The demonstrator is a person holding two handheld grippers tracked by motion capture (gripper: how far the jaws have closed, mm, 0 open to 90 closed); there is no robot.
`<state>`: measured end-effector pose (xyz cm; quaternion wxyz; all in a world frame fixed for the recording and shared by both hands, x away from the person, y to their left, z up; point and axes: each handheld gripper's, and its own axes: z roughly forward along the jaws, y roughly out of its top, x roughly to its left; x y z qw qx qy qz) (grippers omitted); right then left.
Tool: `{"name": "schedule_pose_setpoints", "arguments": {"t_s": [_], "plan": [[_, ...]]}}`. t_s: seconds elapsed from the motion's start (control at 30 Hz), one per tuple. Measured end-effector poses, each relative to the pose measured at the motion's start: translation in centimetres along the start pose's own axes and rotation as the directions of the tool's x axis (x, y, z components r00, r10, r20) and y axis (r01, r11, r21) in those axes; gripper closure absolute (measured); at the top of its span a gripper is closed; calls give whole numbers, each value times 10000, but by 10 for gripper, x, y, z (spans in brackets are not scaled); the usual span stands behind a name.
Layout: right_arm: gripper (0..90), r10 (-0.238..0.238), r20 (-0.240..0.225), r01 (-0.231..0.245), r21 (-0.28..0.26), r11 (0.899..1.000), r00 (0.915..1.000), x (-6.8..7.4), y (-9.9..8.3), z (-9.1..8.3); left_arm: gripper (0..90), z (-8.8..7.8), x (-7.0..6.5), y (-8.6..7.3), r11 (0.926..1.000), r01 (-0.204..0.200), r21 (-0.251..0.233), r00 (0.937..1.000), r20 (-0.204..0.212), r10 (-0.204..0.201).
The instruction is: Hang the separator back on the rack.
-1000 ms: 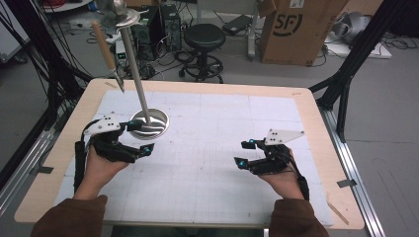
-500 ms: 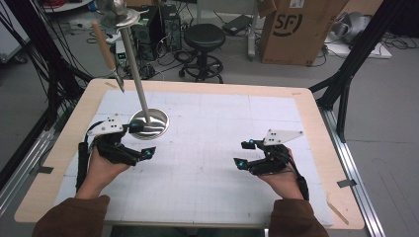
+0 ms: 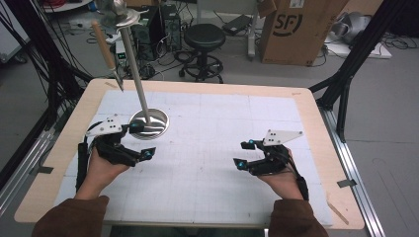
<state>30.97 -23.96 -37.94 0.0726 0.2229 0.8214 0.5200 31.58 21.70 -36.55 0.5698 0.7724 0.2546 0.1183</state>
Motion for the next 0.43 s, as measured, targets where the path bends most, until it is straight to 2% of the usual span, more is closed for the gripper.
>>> {"name": "schedule_pose_setpoints", "arguments": {"t_s": [0.43], "plan": [[309,35,-92,-35,47,10000,10000,-1,0,2,56,2,1,-2,9999,30,127,10000,-51,-29]]}}
